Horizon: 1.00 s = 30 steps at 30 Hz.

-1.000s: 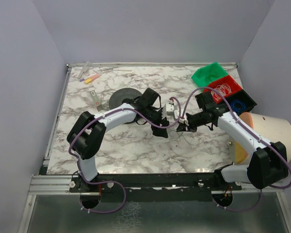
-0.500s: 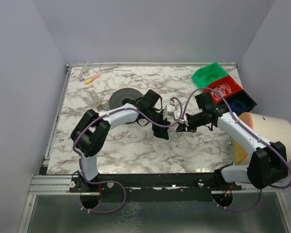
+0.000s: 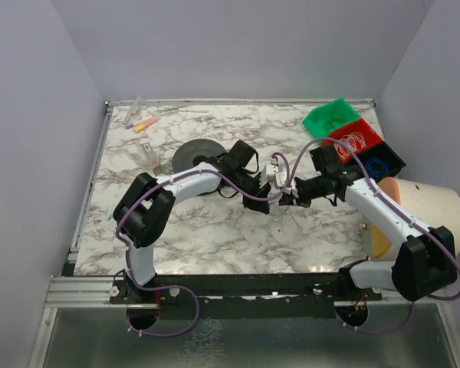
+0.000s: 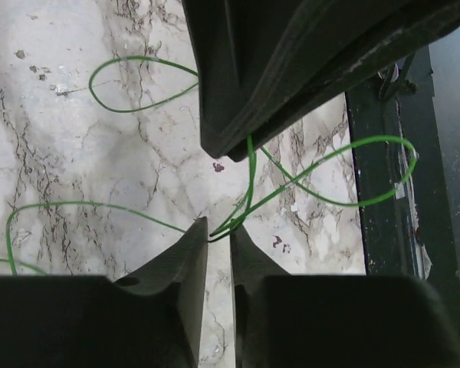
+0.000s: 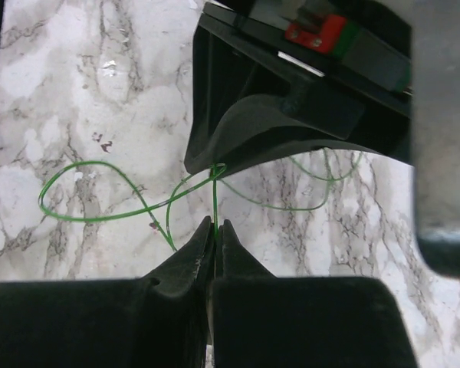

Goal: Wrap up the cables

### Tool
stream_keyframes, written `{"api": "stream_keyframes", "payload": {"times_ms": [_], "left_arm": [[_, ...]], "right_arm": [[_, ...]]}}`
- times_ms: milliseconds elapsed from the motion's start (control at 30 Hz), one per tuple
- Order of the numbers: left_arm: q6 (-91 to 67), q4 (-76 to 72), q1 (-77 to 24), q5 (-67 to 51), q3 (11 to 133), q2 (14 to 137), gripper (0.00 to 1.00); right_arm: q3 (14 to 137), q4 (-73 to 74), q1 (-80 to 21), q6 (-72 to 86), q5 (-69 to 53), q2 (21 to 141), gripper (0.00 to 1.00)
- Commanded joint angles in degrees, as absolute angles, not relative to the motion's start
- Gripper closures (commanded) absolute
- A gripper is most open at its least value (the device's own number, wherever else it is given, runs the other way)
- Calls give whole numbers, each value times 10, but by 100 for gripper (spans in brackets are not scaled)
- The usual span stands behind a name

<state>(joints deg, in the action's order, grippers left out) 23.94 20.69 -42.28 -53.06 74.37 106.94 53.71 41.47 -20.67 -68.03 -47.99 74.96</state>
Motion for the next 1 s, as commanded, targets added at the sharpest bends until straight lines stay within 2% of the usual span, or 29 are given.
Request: {"api": "stream_keyframes", "payload": {"times_ms": [0,133,267,400,700,967], "left_arm": [[242,207,-426,-523,733,1044,83],[225,206,-426,-513,723,1034,84],[157,167,-427,-493,724,1036,90],[151,159,-425,-498,719,1026,87],[110,173,-427,-636,741,1046,76],[64,146,-445,-658,759,1056,70]], "right_arm": [[530,371,-202,-647,-421,731,100],[525,340,-203,-635,-377,722,100],[524,334,-203,-630,-383,724,100],[517,317,-203,-625,-377,719,100],[465,182,-203,-539,-312,687,100],[440,125,-203,-484,-345,691,100]]}}
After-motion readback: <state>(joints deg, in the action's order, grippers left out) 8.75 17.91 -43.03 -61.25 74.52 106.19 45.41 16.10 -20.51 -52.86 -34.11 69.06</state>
